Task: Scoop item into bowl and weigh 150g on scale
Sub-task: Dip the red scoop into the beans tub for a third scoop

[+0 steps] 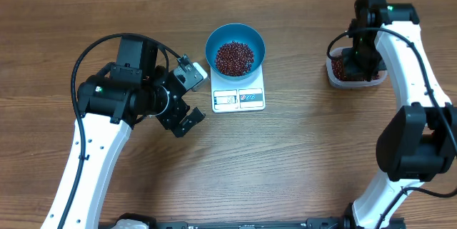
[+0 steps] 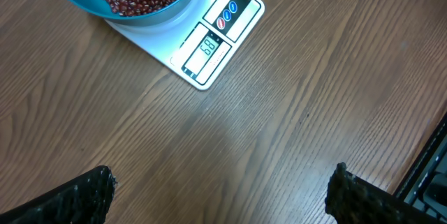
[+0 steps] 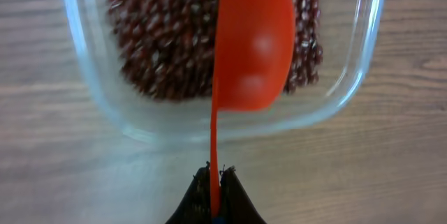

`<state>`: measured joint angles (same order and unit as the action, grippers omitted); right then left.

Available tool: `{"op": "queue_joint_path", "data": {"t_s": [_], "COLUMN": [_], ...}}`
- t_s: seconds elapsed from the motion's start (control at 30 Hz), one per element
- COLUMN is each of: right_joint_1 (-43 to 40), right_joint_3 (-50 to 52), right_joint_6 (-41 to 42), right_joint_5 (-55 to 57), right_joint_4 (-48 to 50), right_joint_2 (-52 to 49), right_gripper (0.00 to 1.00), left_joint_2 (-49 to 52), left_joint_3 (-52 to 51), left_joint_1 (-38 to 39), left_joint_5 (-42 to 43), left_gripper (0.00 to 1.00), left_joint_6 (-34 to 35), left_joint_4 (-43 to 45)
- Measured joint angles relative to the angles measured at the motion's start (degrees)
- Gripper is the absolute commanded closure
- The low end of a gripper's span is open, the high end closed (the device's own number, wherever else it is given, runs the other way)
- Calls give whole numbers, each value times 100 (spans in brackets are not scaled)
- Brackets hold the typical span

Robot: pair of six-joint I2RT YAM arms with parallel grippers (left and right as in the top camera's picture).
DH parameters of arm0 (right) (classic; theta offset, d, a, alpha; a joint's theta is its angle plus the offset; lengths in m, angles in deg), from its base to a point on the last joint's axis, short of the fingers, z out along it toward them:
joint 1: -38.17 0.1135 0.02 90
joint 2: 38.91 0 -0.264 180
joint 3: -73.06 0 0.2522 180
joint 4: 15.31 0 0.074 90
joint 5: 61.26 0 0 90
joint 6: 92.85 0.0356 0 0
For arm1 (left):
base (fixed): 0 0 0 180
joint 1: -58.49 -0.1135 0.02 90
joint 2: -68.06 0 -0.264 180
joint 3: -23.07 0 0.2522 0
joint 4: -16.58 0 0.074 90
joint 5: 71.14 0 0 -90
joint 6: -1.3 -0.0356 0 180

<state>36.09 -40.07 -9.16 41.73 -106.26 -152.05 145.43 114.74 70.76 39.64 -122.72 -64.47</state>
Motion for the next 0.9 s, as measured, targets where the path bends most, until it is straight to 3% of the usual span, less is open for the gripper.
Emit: {"op": "queue_joint_path", "data": {"t_s": [0.33, 0.67, 0.9], "right_joint_1": [-42, -173, -807], "right_joint_3": [249, 249, 249], "right_joint_6": [-70, -341, -385], "right_joint_5": [0, -1211, -2269], "right_joint_4": [450, 382, 380], "right_joint_2": [-297, -328, -328], "right_gripper": [96, 96, 96], "left_joint_2": [0, 0, 0], "left_joint_3": [0, 0, 0], "left_joint_1": [0, 0, 0], "left_joint_5": [0, 0, 0], "left_gripper": [0, 0, 0], "left_joint_6": [0, 0, 0], "left_joint_4": [0, 0, 0]}}
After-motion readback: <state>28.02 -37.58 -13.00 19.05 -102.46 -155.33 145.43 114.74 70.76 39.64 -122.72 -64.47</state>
